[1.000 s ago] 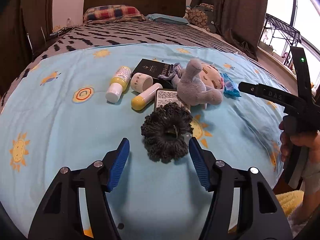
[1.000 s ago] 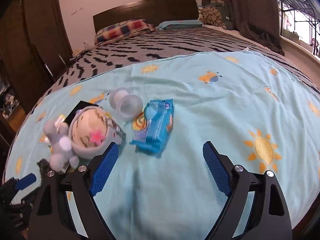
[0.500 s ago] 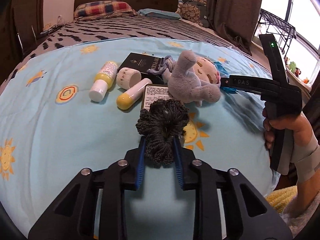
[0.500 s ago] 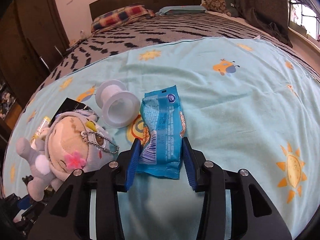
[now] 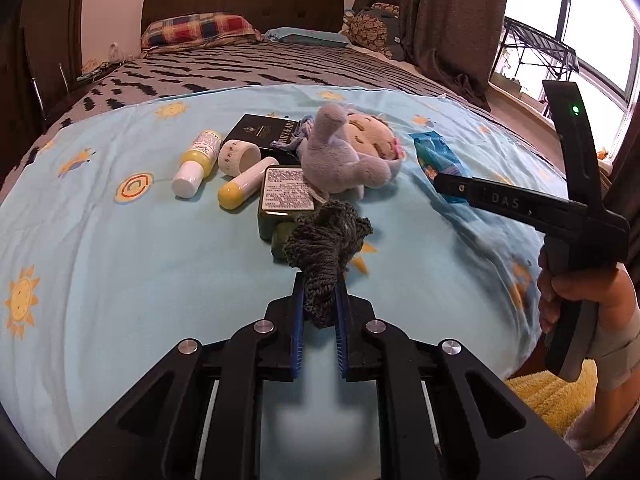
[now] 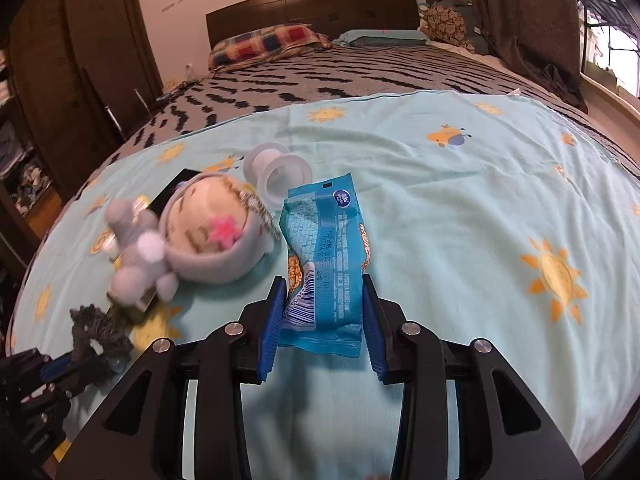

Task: Collect trash
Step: 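Grasp the blue snack wrapper with the right tool while the left tool grasps the black scrunchie, then lower both held items into the bin and open both tools, then raise both open tools back over the bed items, then grasp the grey plush doll with the right tool while the left tool grasps the green bottle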

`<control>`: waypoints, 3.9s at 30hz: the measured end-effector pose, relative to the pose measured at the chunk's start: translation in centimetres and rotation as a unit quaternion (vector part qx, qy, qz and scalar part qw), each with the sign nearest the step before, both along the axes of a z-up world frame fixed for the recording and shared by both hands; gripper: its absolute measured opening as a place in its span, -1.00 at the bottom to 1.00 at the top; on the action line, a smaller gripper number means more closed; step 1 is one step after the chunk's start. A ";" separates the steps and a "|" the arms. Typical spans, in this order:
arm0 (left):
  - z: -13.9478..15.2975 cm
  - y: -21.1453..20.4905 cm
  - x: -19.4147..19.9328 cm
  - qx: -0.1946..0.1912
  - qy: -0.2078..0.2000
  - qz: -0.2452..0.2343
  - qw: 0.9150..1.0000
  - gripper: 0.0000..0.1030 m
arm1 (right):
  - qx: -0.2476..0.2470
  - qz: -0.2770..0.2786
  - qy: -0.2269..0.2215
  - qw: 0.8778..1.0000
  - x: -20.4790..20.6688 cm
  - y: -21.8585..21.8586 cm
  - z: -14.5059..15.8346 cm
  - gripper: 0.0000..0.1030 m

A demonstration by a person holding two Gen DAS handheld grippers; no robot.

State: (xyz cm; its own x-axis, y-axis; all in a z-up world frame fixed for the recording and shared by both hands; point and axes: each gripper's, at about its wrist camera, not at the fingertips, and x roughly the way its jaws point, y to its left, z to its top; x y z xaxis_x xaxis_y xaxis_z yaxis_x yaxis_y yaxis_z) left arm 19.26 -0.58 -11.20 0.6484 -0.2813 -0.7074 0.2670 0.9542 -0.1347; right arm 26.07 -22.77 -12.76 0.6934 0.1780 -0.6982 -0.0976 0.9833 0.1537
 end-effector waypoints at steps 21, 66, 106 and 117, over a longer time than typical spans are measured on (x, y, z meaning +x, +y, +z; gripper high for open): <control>-0.6 -1.7 -12.3 -0.004 -0.005 -0.026 1.000 -0.77 | 0.023 0.047 -0.002 0.999 -16.8 1.0 -0.5 -0.27; -19.1 -2.1 -15.4 0.022 0.202 -0.050 0.978 -0.56 | 0.014 0.048 0.222 0.974 -19.7 1.7 -18.4 -0.16; -1.0 1.6 -8.3 0.057 -0.006 0.032 0.998 0.72 | 0.043 0.034 0.003 0.998 -10.0 1.0 0.2 0.69; -0.7 3.1 -2.0 0.043 0.001 0.054 0.998 0.71 | 0.047 0.080 -0.020 0.995 -2.1 6.3 2.7 0.23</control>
